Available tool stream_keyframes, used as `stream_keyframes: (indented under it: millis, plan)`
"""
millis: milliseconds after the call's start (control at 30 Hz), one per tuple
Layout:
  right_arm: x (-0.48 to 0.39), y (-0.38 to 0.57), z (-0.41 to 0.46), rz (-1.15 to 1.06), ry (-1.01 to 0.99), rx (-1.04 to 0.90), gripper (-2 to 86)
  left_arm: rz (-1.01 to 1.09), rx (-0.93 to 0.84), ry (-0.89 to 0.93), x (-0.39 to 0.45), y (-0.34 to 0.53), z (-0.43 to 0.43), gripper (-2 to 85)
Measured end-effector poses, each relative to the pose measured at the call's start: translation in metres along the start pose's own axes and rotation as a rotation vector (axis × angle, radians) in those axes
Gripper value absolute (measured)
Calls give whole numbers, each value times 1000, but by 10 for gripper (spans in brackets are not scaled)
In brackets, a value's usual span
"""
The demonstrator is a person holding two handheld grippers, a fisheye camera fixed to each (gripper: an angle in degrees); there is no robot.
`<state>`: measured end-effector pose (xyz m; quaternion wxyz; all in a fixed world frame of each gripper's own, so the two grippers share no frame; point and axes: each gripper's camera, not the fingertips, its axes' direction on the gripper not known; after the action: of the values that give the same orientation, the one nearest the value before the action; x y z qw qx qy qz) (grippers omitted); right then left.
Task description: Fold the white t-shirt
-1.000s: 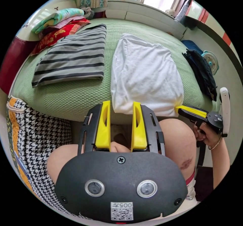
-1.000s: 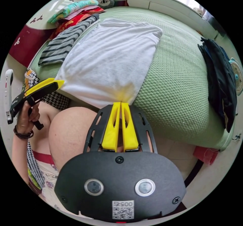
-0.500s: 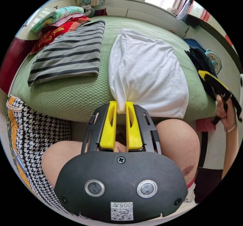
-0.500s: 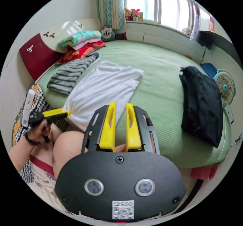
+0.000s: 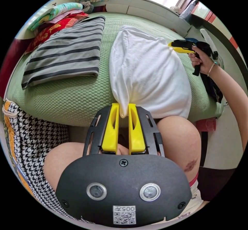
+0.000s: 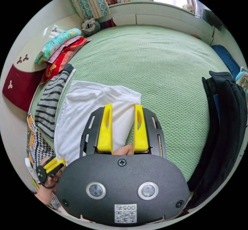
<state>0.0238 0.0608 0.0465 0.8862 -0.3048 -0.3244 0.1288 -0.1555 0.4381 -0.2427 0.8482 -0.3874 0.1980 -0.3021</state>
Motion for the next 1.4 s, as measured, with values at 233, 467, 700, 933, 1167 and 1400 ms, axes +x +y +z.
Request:
stream_keyframes:
  millis: [233, 467, 700, 933, 1167, 1400]
  plan:
    - [0, 0, -6, -70, -11, 4, 107, 8, 14, 39, -11, 3, -7, 65]
    - [20, 17, -55, -67, -14, 198, 119, -7, 7, 36, -14, 4, -17, 65]
    - [22, -9, -16, 26, 13, 49, 124, 13, 1, 28, -15, 7, -30, 66]
    - [2, -11, -3, -9, 100, 35, 117, 24, -4, -49, -5, 11, -46, 65]
    - [-20, -4, -18, -18, 77, 45, 56, 49, 10, -122, 3, 18, -68, 51]
    - [-75, -1, -70, -102, 177, 88, 0, 3, 33, -41, -12, 24, -110, 43]
